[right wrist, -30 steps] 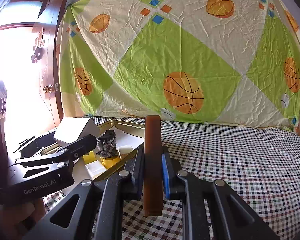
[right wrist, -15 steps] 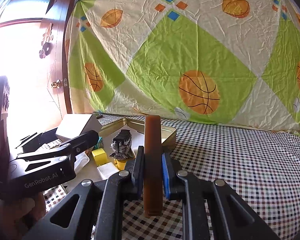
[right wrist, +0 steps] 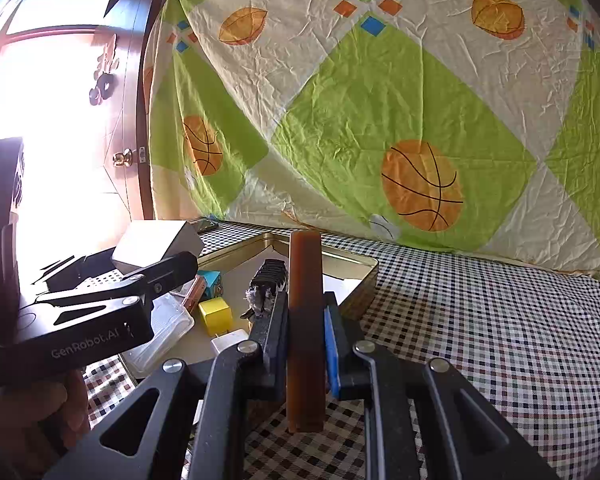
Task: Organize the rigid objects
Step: 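Lower the white box and wooden brush into the tin with both tools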
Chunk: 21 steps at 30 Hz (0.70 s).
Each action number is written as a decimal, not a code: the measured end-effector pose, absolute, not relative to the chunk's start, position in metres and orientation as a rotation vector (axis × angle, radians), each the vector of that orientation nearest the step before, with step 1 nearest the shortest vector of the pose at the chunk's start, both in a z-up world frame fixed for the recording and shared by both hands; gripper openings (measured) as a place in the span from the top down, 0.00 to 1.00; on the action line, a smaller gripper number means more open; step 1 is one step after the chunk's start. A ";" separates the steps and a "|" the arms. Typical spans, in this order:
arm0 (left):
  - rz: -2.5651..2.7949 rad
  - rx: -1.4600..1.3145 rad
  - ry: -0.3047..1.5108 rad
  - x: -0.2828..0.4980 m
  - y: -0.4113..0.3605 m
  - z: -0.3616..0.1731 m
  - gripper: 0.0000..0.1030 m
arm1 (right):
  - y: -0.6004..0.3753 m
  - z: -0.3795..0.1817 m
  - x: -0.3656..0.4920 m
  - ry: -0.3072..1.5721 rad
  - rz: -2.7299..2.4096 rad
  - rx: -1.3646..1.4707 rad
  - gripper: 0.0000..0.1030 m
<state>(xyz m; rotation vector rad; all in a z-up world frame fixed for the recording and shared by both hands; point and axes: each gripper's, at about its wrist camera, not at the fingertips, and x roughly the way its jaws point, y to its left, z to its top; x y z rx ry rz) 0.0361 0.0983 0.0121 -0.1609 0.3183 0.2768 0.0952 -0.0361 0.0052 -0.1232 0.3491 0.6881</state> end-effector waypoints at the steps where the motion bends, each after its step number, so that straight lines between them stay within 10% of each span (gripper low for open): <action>1: 0.277 -0.162 0.318 0.036 0.099 0.012 0.23 | -0.034 0.005 0.095 0.349 0.691 -0.126 0.83; 21: 0.337 -0.162 0.328 0.036 0.129 0.015 0.23 | -0.004 0.003 0.098 0.366 0.733 -0.179 0.83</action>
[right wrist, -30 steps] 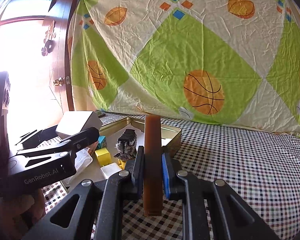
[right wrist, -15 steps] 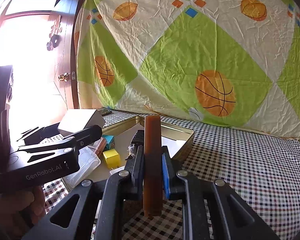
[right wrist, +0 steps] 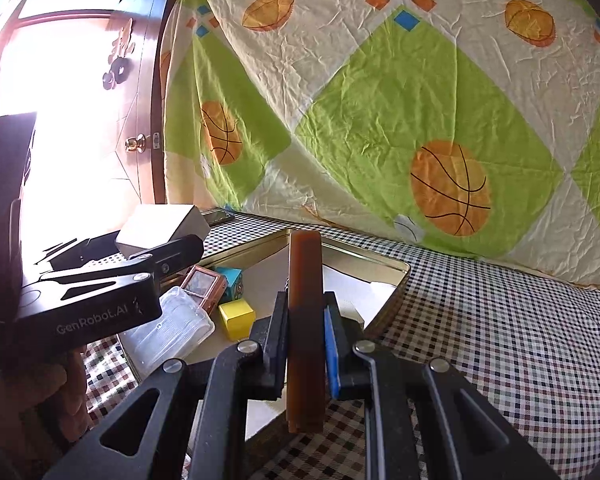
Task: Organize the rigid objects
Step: 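Lower the white box and wooden brush into the tin with both tools, then open both tools to release the box and brush in the tin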
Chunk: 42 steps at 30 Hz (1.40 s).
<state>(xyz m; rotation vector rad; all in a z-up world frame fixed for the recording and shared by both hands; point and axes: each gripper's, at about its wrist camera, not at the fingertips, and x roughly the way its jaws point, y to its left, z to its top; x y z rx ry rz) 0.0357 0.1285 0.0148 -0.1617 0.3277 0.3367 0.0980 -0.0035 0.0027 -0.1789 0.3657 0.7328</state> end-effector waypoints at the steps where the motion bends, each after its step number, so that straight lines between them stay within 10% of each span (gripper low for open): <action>1: 0.339 -0.161 0.331 0.036 0.130 0.015 0.23 | -0.002 0.002 0.099 0.368 0.735 -0.182 0.83; 42: 0.324 -0.077 0.582 0.085 0.162 0.005 0.21 | 0.059 0.006 0.140 0.507 0.753 -0.336 0.74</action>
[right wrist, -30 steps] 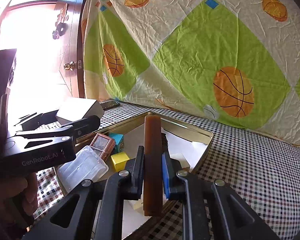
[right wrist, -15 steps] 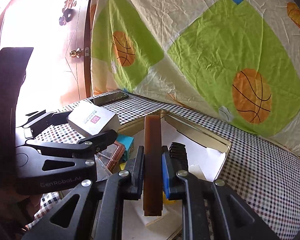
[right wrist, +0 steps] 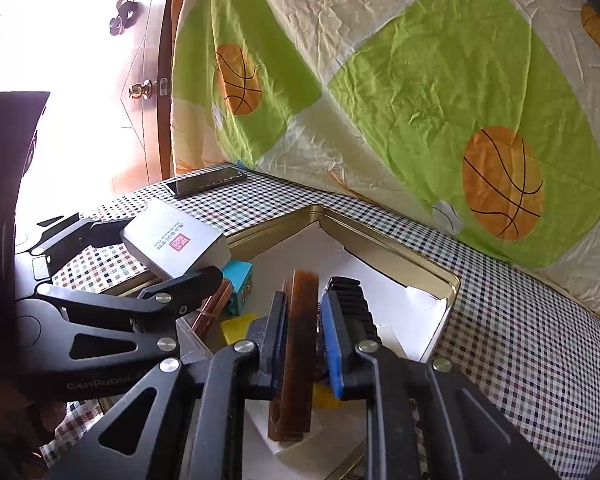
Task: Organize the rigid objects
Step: 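Open both tools to release the box and brush in the tin, then withdraw both open tools up from the tin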
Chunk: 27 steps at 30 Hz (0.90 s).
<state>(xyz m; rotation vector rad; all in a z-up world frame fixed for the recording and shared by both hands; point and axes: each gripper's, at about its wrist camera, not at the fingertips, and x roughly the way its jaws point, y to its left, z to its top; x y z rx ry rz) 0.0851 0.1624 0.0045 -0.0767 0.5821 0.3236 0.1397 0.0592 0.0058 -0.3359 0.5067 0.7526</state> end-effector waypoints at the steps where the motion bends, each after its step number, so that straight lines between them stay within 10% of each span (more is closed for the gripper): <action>1: 0.325 -0.078 0.582 0.085 0.163 0.005 0.20 | 0.058 0.006 0.140 0.503 0.747 -0.333 0.71; 12: 0.352 -0.078 0.556 0.074 0.159 0.012 0.01 | 0.027 0.023 0.131 0.422 0.696 -0.254 0.19; 27: 0.415 -0.123 0.503 0.032 0.158 0.042 0.00 | 0.007 0.050 0.089 0.327 0.727 -0.231 0.15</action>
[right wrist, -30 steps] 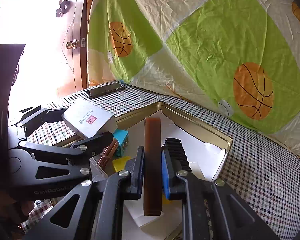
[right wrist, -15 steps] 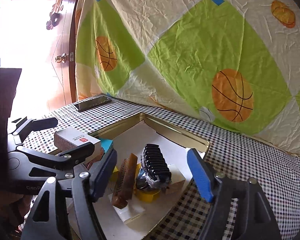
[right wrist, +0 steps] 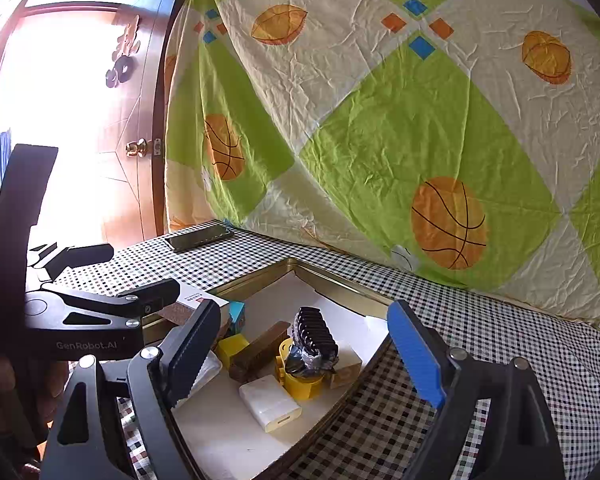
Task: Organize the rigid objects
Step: 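Withdraw both open tools up from the tin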
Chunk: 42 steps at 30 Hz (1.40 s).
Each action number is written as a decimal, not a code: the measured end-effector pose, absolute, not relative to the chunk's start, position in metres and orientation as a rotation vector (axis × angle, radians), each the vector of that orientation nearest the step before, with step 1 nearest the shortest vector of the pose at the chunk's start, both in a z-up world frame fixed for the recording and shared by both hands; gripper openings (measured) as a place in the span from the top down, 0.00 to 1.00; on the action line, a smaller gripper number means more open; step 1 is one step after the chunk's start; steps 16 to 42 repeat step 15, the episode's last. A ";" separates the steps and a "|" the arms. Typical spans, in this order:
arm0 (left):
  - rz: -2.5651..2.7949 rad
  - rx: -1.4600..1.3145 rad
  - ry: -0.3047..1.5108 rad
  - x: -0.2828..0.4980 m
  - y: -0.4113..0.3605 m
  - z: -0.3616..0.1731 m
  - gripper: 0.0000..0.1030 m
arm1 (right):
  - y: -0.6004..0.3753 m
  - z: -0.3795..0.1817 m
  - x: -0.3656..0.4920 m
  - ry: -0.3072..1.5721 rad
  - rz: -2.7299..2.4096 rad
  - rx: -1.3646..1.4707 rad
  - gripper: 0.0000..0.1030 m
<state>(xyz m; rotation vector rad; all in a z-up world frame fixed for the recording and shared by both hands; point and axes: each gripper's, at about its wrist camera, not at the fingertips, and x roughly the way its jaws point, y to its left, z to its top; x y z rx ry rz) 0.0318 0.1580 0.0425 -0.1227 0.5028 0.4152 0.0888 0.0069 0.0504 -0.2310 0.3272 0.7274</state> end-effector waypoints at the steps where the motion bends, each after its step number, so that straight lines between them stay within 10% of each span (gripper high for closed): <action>1: 0.418 -0.126 0.505 0.030 0.158 0.043 0.00 | 0.008 0.051 0.087 0.324 0.732 -0.234 0.15; 42: 0.454 -0.064 0.493 0.023 0.149 0.040 0.00 | 0.007 0.046 0.080 0.327 0.749 -0.231 0.15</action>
